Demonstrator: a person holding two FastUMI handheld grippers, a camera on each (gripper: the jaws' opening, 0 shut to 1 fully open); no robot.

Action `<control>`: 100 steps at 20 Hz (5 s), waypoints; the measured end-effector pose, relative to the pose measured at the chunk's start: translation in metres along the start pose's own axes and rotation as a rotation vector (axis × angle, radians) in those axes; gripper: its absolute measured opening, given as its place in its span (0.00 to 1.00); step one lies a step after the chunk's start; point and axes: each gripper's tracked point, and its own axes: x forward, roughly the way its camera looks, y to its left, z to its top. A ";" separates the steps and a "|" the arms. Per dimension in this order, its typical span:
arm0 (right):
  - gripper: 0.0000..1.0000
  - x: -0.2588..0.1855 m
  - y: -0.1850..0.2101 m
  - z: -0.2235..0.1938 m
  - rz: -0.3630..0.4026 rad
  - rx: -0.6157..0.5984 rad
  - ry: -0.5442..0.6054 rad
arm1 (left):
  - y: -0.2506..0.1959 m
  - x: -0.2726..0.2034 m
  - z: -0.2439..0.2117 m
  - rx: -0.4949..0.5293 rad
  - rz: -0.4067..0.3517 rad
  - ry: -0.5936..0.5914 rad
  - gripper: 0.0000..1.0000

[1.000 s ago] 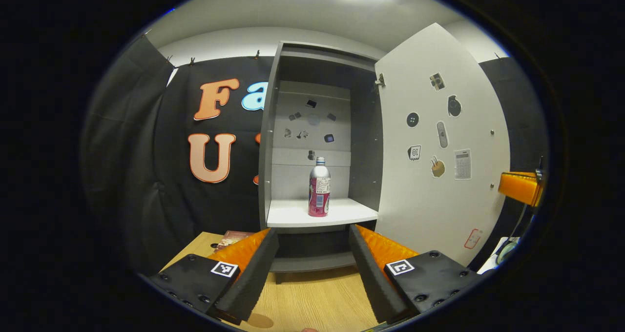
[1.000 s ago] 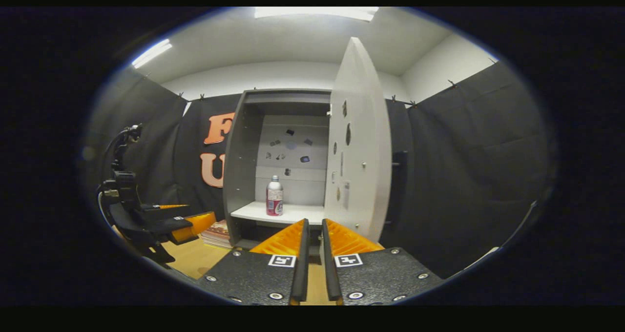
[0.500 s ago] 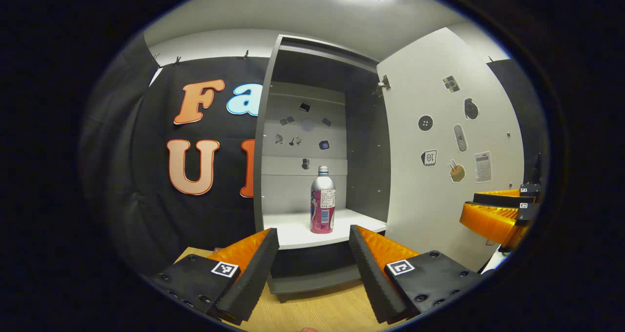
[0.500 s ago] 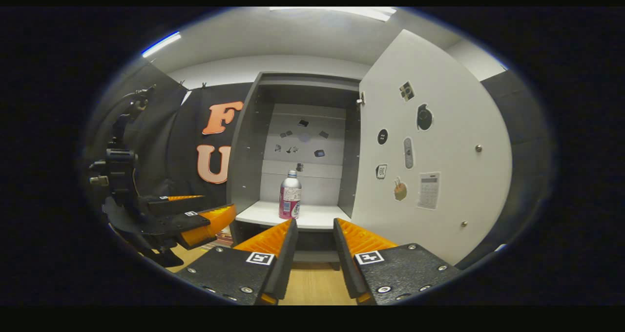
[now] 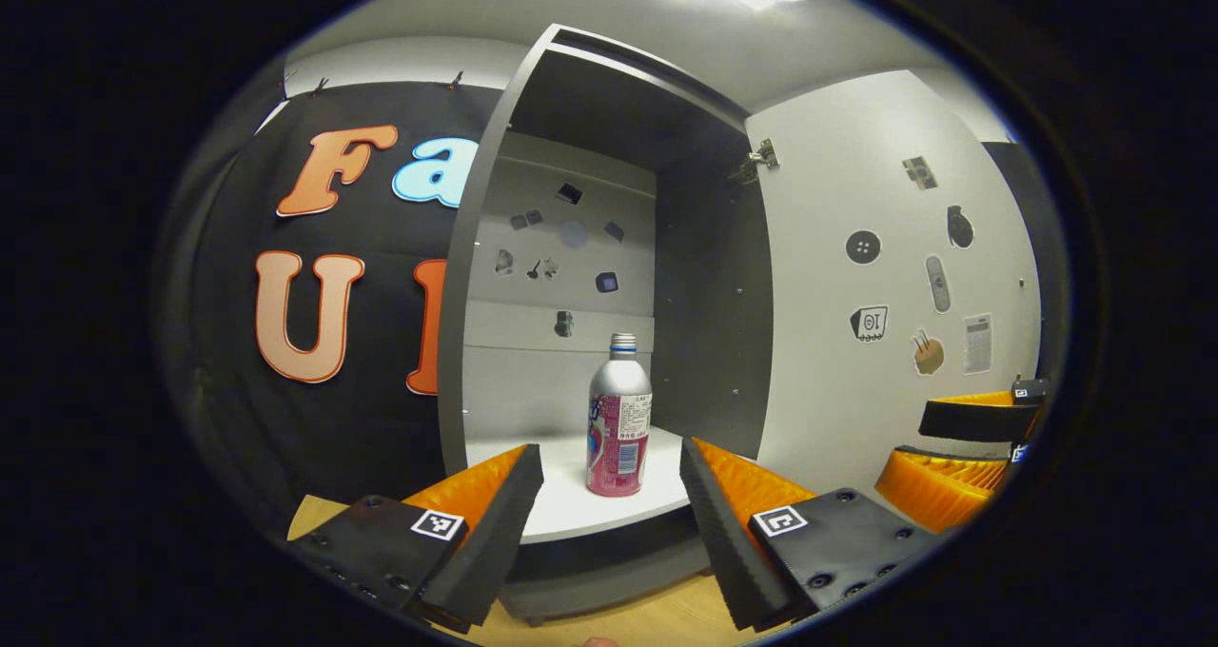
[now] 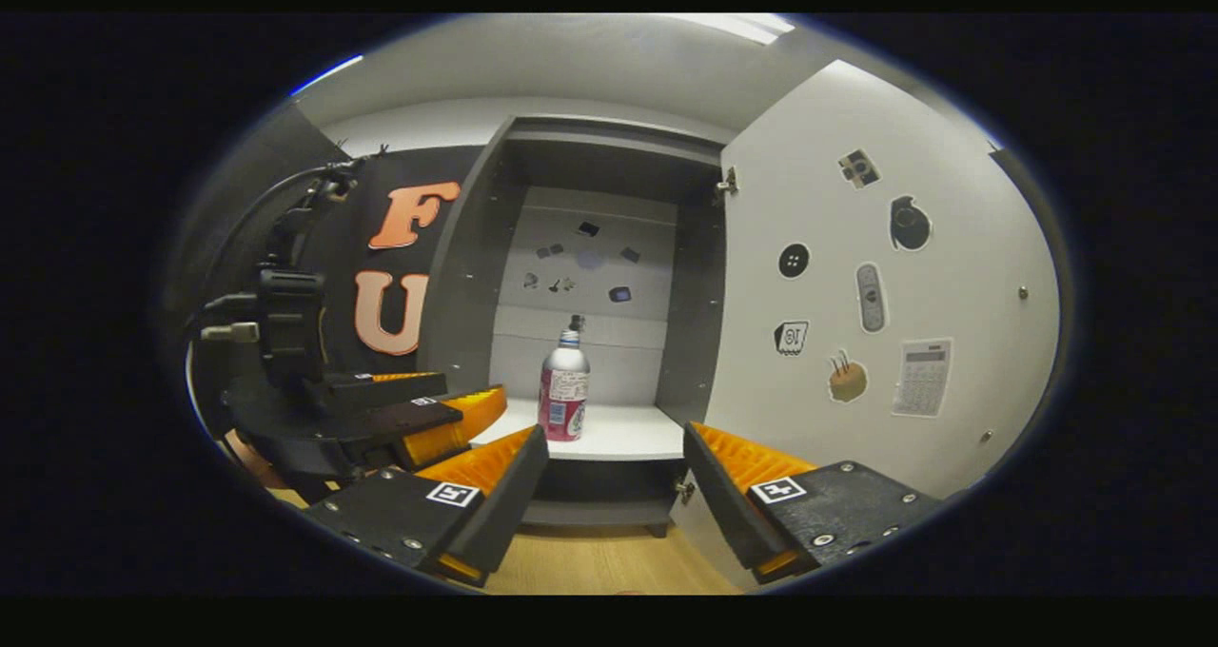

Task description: Open the cabinet door with the right hand, grasp the bottle in the cabinet with the left hand and place it on the coaster, then close the cabinet door with the right hand.

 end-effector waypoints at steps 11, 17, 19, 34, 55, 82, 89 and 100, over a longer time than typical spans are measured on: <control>0.94 0.044 -0.014 -0.040 0.047 0.030 0.042 | -0.024 0.093 -0.006 0.069 -0.032 -0.064 0.94; 0.94 0.060 -0.023 -0.049 0.040 0.026 0.042 | -0.017 0.135 -0.028 0.092 -0.015 -0.035 0.94; 0.94 0.062 -0.023 -0.054 0.036 0.047 0.058 | -0.015 0.146 -0.033 0.107 -0.017 -0.030 0.95; 0.94 0.038 -0.016 -0.068 -0.069 0.018 0.156 | -0.016 0.163 -0.047 0.101 -0.078 -0.001 0.83; 0.94 -0.104 -0.010 -0.034 0.186 -0.005 0.018 | -0.015 -0.097 -0.072 0.165 0.171 0.006 0.81; 0.95 -0.110 0.110 -0.128 0.285 -0.024 0.225 | 0.065 -0.252 -0.317 0.059 0.328 0.216 0.82; 0.95 -0.114 0.114 -0.131 0.307 -0.033 0.233 | 0.058 -0.257 -0.322 0.058 0.325 0.248 0.86; 0.95 -0.120 0.107 -0.122 0.291 -0.015 0.226 | 0.052 -0.255 -0.309 0.100 0.285 0.259 0.92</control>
